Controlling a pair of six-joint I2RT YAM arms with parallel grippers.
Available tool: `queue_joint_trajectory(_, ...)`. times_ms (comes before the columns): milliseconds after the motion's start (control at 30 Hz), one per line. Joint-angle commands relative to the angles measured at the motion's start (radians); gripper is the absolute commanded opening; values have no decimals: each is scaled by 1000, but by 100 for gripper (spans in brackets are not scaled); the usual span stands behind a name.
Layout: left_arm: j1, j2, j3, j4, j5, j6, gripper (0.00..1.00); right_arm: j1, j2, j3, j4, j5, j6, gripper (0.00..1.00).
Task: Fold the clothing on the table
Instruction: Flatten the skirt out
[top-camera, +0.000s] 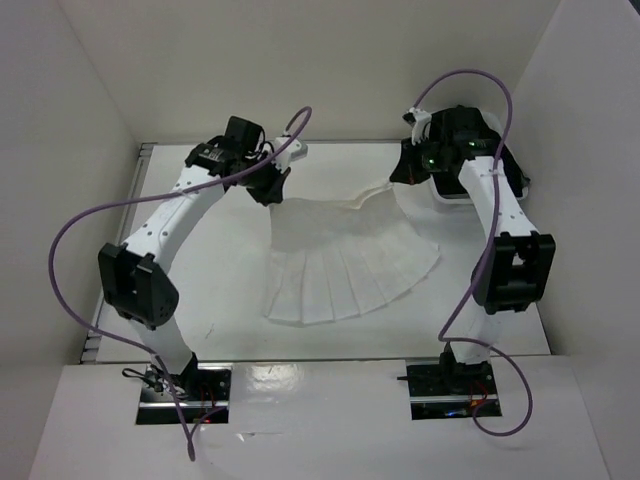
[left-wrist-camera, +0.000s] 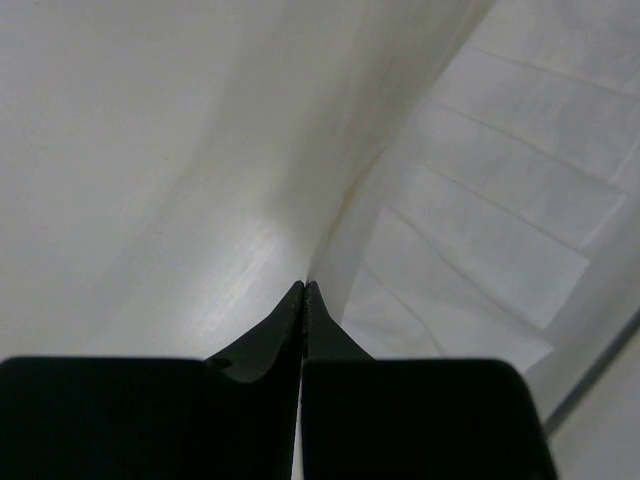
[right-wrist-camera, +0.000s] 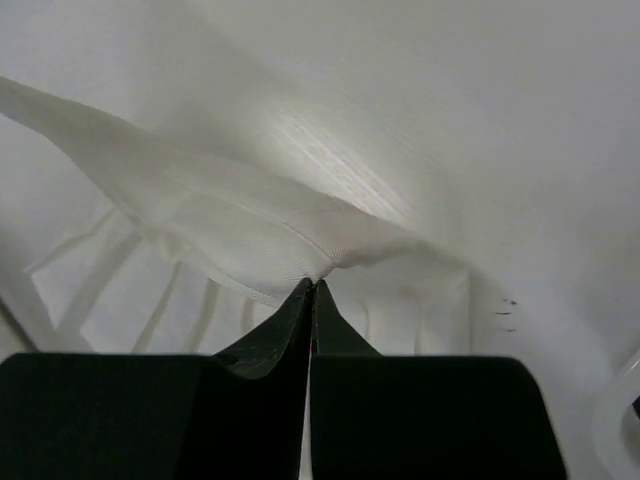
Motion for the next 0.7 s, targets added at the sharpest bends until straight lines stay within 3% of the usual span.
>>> queue_joint_trajectory(0,72,79,100,129,-19,26,0,24,72,50,161,141,29,0)
queue_joint_trajectory(333,198,356,258,276,-114,-6,0,146,361,200,252,327,29,0)
queue_joint_trajectory(367,209,369,258,288,-125,-15,4,159,383,222,261,355,19,0)
queue_joint_trajectory(433,219,401,283,314,-125,-39,17,194,455,301,261,400,19,0)
queue_joint_trajectory(467,219,401,283,328,-137,-52,38,203,478,331,270,432,19,0)
queue_joint_trajectory(567,230,412,283,384,-171,-84,60,212,580,480,290,478,100,2)
queue_joint_trajectory(600,239,422,283,403,-191,-93,77,212,637,577,290,506,147,6)
queue_joint_trajectory(667,248,423,283,423,-227,-139,86,212,694,734,276,546,190,7)
